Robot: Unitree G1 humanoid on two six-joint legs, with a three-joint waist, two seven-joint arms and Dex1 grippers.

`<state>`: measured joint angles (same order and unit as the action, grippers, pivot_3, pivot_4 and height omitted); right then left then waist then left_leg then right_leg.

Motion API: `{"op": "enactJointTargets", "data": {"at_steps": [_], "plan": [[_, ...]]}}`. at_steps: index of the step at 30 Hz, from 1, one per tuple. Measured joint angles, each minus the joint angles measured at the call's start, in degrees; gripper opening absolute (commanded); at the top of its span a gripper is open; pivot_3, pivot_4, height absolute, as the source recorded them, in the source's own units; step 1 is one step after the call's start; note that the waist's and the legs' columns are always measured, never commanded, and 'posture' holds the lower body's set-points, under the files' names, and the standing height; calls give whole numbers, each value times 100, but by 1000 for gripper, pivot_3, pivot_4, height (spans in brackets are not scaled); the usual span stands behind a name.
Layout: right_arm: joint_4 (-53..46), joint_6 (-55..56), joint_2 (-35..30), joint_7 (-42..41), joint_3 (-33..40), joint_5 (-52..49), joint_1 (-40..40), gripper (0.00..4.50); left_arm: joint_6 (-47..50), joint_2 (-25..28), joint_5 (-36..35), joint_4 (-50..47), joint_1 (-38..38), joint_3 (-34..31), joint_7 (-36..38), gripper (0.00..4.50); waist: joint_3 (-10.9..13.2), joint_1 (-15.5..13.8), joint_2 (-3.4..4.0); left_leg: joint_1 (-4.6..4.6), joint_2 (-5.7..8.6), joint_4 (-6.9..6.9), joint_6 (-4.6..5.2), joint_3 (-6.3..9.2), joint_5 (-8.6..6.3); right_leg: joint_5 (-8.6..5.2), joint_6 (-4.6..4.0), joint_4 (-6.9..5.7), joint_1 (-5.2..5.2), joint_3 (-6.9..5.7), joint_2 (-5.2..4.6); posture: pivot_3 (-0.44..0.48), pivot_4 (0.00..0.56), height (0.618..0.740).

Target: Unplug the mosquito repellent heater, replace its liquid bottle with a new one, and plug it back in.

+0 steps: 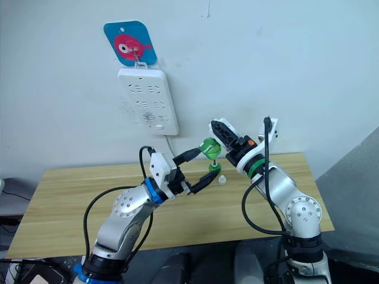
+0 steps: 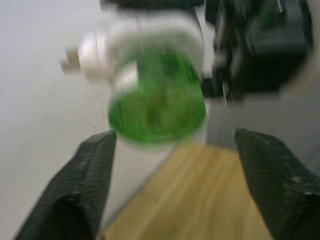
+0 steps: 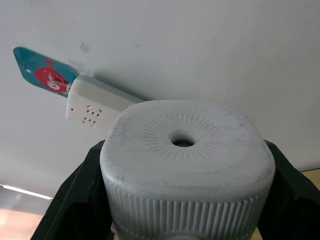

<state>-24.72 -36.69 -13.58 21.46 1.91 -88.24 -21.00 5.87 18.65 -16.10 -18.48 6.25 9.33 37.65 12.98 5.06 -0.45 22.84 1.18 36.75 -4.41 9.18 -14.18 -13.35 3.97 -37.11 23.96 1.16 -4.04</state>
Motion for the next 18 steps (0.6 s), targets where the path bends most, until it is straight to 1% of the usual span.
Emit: {"op": "enactJointTargets", "data": {"at_steps": [3, 4, 5, 7, 9, 10, 12, 13, 15, 16, 18], "plan": [[-15, -196, -652, -329, 21, 510, -108, 3062, 4, 394, 28, -433, -499, -520, -134, 4179, 3, -14, 6, 2, 0, -4, 0, -2, 0, -1, -1, -2, 6, 2, 0, -76, 213, 740], [-36, -245, -806, -460, 18, 695, -183, 3061, 16, 432, 31, -526, -567, -665, -216, 4179, 3, -19, 6, 1, 0, -3, 0, -2, 0, -1, 0, -2, 5, 1, 0, -69, 212, 740], [-142, -349, -1109, -747, -117, 1079, -341, 3061, 79, 434, 27, -667, -599, -840, -353, 4179, 5, -27, 8, 2, 0, -2, 0, -2, 0, -1, 1, -2, 6, 1, 0, -57, 212, 740], [-304, -454, -1450, -1172, -305, 1528, -560, 3061, 193, 454, 20, -763, -554, -1139, -578, 4179, 6, -35, 9, 1, 0, -2, 0, 1, 0, -2, 3, -2, 4, -3, 0, -49, 211, 740], [-464, -498, -1588, -1604, -389, 1928, -740, 3060, 310, 553, 17, -743, -364, -1598, -822, 4179, 5, -48, 8, 1, -1, -3, 0, 5, 0, -4, 4, -2, 3, -10, 0, -29, 211, 740], [-483, -501, -1614, -1715, -418, 2038, -773, 3060, 341, 607, 15, -712, -272, -1724, -865, 4179, 5, -52, 8, 2, -1, -3, 0, 5, 0, -3, 3, -1, 3, -10, 0, -26, 211, 740], [-490, -520, -1664, -2010, -545, 2382, -860, 3060, 346, 808, -3, -405, 29, -2016, -875, 4179, 5, -73, 7, 1, 0, -2, 0, 3, 0, -2, 2, 0, 3, -9, 0, -25, 212, 740], [-488, -529, -1656, -2159, -610, 2572, -930, 3060, 326, 978, -36, -62, 261, -2145, -798, 4179, 5, -85, 7, 2, 1, -1, 0, 3, 0, -2, 2, -1, 3, -9, 0, -24, 213, 740], [-496, -533, -1632, -2320, -682, 2800, -1030, 3058, 293, 1170, -88, 588, 732, -2210, -561, 4179, 6, -103, 7, 1, 1, -1, -1, 4, 0, -2, 2, -3, 4, -12, 0, -28, 214, 740], [-500, -551, -1593, -2462, -806, 2972, -1164, 3054, 348, 1311, -172, 1221, 1276, -2213, -331, 4179, 7, -127, 5, 5, 0, -1, -1, 7, 1, -3, 4, -5, 7, -17, 1, -33, 214, 740], [-602, -579, -1524, -2605, -889, 3113, -1212, 3054, 375, 1379, -244, 1647, 1704, -2217, -122, 4179, 7, -137, 3, 5, 4, -1, -1, 5, 1, -1, 2, 1, 3, -13, -2, -35, 214, 740]]}}
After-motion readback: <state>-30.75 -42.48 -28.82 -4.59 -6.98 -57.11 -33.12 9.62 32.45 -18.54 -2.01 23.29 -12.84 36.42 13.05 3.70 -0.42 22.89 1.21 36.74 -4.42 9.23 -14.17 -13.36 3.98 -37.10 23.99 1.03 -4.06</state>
